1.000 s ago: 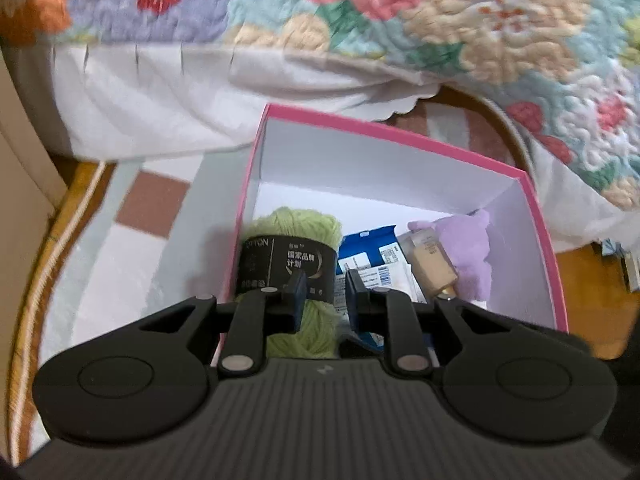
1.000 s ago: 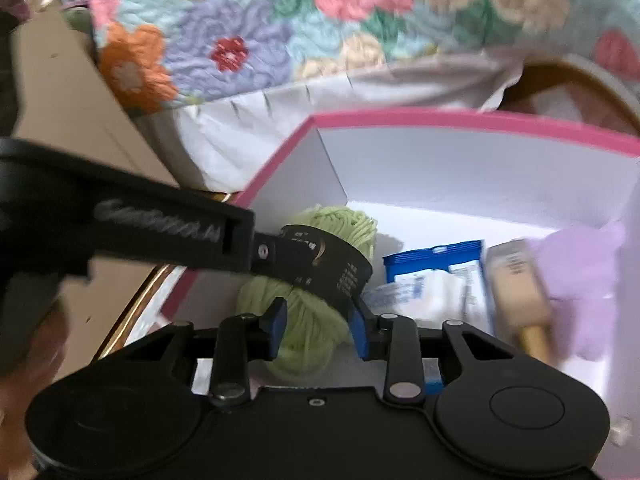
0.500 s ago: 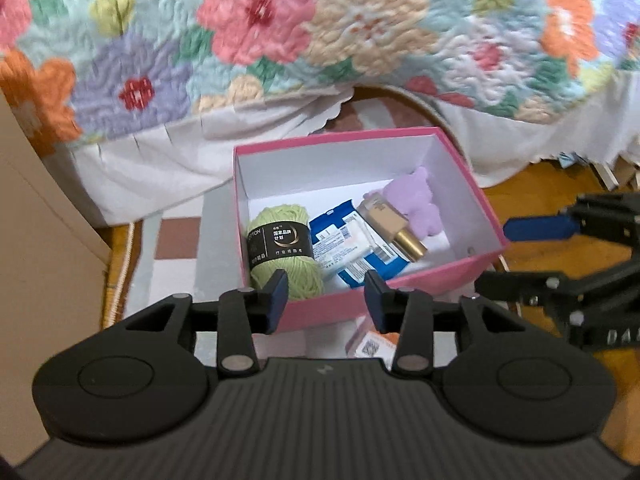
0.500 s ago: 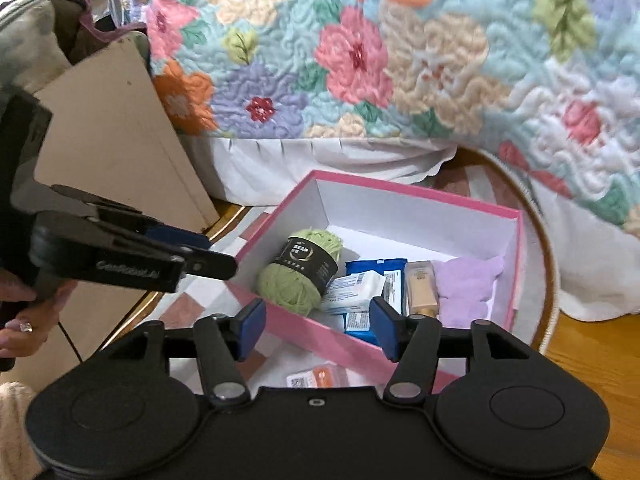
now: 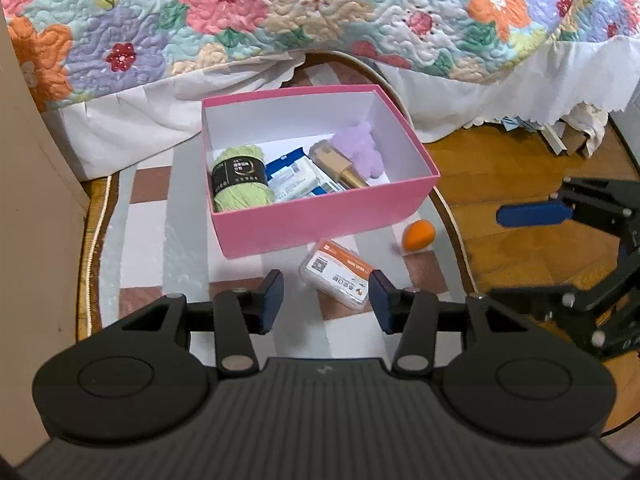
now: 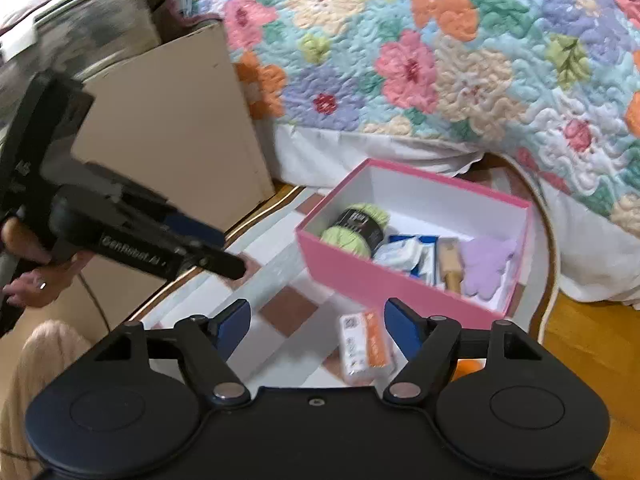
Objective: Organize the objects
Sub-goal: 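Lift the left tool out of the box toward the orange-labeled clear box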
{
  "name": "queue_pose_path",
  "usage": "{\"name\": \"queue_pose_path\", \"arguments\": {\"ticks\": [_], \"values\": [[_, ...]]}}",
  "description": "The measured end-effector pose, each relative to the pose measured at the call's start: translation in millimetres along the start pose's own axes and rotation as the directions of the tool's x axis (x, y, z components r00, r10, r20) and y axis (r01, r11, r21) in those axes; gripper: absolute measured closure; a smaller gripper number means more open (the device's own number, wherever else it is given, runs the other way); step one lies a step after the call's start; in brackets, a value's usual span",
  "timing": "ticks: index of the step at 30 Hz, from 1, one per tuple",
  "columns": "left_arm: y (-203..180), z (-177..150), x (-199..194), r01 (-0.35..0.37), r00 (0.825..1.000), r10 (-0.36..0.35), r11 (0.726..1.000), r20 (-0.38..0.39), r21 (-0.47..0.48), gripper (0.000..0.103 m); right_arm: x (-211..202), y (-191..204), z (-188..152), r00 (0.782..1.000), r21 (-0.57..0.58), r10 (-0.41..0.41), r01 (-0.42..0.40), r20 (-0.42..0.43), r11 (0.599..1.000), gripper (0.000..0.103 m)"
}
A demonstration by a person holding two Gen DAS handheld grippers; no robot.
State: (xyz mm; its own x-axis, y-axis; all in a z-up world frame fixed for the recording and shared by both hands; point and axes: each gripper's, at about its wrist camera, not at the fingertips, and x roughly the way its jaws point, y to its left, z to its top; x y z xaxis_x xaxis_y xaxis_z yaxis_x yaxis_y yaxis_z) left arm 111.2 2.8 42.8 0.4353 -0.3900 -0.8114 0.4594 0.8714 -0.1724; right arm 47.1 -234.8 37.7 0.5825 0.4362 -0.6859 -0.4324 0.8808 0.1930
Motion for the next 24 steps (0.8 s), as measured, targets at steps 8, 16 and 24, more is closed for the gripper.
{"name": "queue_pose_path", "arguments": {"ticks": [8,16,24], "values": [[4.4,-19.4,39.4,0.010,1.000,-0.010,1.000,0.013,-0.002,0.055,25.7,-8.3,-51.1,1.000,0.041,0.015,-0.015,0.011,0.999,0.023],[29.7,-25.7,96.1,0.049,0.999,-0.049,0.997,0.011,-0.066,0.055,71.2,-22.0,-75.6,0.996,0.074,-0.086,0.088,-0.027,0.993,0.023],[40.4,-32.7,148.8,0.006,0.998,0.000,0.996,0.065,-0.094,0.053,109.5,-32.6,-94.6,0.987,0.102,-0.155,0.158,-0.038,0.982,0.023]]}}
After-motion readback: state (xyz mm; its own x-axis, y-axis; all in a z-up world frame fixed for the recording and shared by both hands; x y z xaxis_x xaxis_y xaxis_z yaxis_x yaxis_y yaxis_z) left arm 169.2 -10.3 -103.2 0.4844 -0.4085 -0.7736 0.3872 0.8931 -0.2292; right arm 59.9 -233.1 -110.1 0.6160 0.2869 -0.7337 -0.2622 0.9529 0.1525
